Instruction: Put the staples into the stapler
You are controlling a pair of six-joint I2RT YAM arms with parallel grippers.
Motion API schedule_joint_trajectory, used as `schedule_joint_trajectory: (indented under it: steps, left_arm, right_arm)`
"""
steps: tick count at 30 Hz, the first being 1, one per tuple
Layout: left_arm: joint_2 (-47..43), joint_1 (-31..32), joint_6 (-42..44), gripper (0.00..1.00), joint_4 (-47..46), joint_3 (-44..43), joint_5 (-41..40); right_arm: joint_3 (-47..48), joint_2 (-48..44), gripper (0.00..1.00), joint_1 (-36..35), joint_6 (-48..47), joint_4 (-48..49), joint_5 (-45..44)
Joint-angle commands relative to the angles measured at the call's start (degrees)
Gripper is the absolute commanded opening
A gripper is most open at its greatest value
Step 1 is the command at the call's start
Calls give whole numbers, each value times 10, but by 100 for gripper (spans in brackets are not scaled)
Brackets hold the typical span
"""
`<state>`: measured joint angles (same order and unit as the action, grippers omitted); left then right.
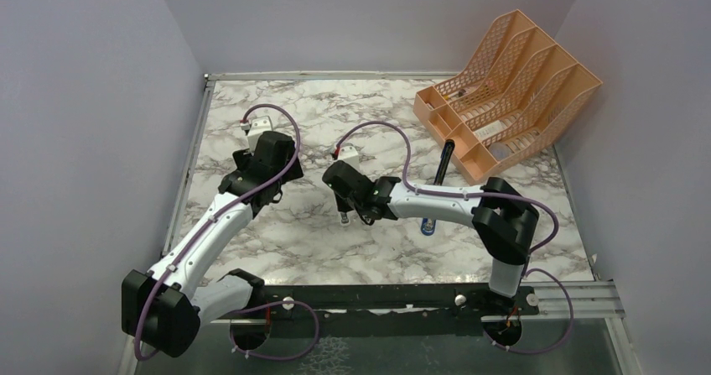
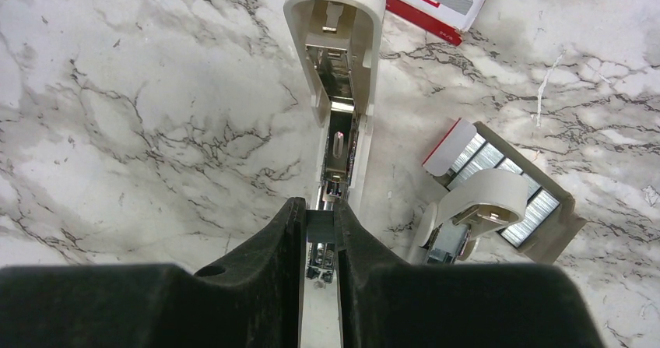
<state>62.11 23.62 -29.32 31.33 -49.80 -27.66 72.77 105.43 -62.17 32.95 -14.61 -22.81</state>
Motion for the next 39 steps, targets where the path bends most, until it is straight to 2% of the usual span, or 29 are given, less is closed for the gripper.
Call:
schedule_joint_trajectory:
  steps: [1, 24, 39]
  left_arm:
    - [-3, -11, -4, 92, -5, 1, 6]
    - [-1, -16, -4, 91, -6, 2, 17]
    - [-3, -17, -3, 91, -6, 3, 19]
  right_arm:
    - [-7, 14, 22, 1, 9, 4, 10]
    - [1, 44, 21, 1, 40, -29, 12]
    - [13, 0, 21, 2, 56, -43, -14]
